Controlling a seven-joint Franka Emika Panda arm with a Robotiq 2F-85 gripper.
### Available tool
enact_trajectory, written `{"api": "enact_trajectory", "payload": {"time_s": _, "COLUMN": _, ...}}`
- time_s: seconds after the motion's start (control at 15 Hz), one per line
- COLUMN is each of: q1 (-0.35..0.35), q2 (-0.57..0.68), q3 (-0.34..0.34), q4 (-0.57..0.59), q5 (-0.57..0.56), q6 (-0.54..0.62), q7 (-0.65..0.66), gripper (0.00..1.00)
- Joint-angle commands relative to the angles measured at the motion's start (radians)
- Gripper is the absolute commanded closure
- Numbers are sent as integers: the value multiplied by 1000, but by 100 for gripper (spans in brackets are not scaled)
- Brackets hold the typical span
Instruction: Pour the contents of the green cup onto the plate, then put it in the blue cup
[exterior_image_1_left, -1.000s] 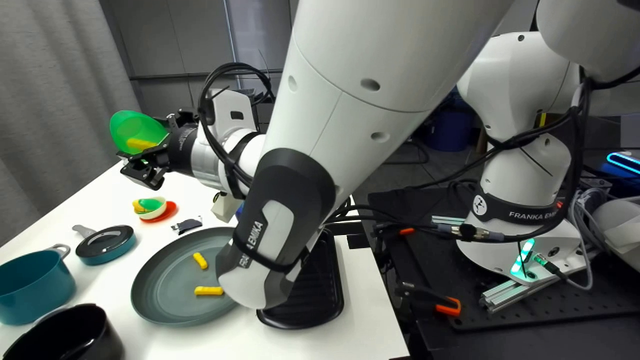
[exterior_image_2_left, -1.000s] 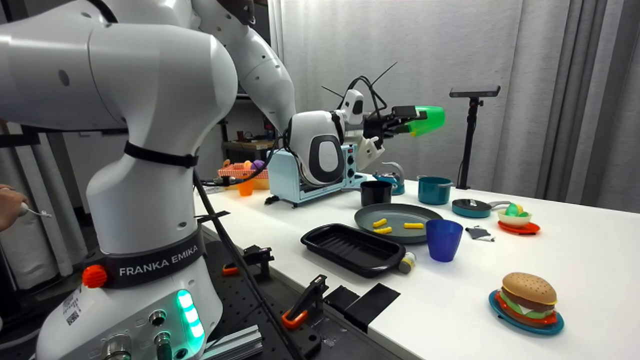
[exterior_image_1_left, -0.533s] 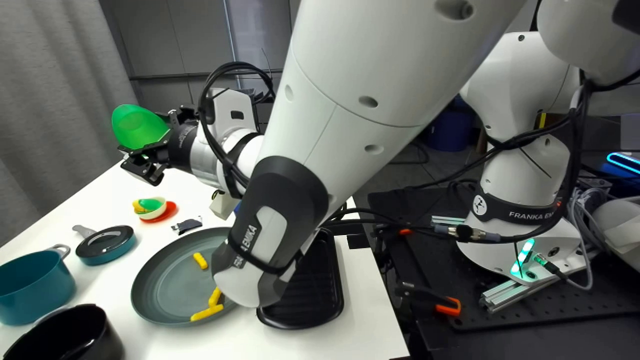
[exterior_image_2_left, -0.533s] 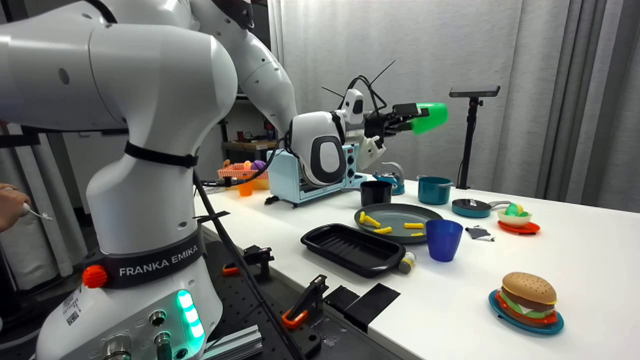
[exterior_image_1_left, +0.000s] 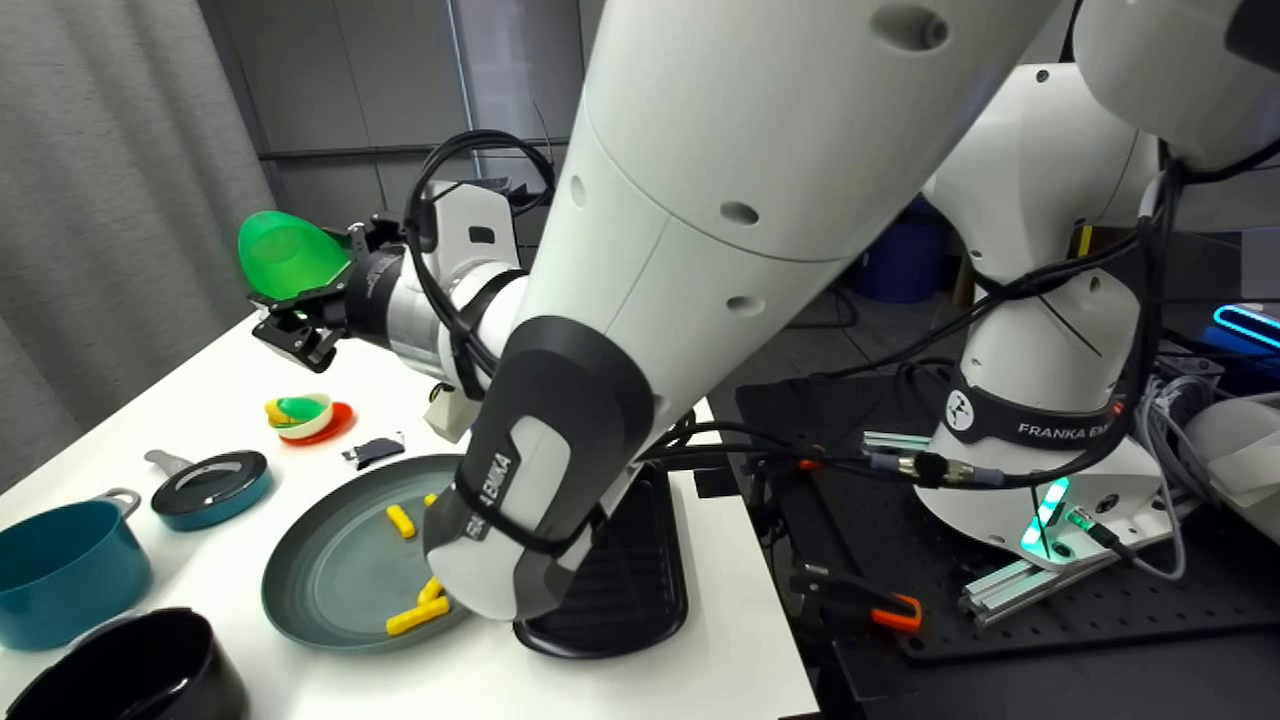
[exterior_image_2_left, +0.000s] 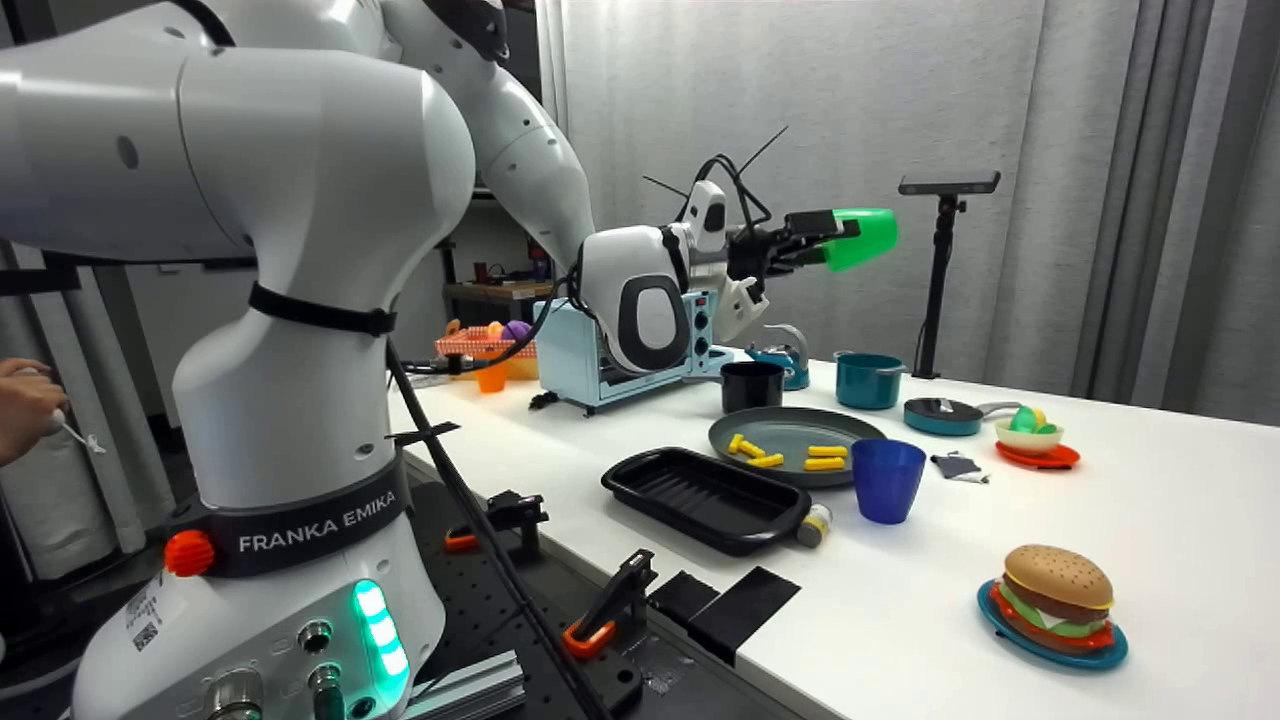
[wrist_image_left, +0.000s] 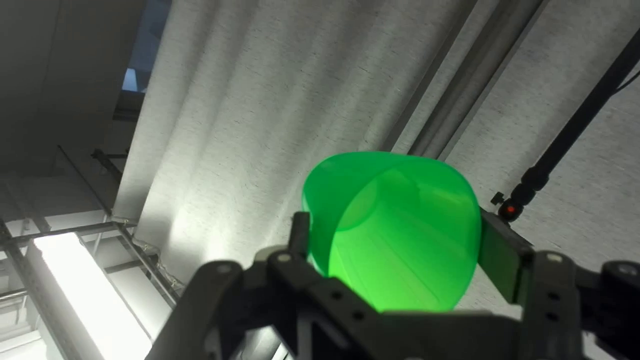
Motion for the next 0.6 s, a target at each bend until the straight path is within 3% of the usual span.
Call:
{"api": "enact_trajectory", "payload": {"time_s": 0.0, "q1": -105, "q2": -67, "q3": 80, "q4": 33, "q5": 13, "q6": 28, "q7": -75, "gripper": 44}}
{"api": "enact_trajectory", "payload": {"time_s": 0.53, "q1": -346, "q2": -158, "q3": 239, "q4": 96, "q5": 0, "q6": 30, "q7": -185, "gripper": 44}}
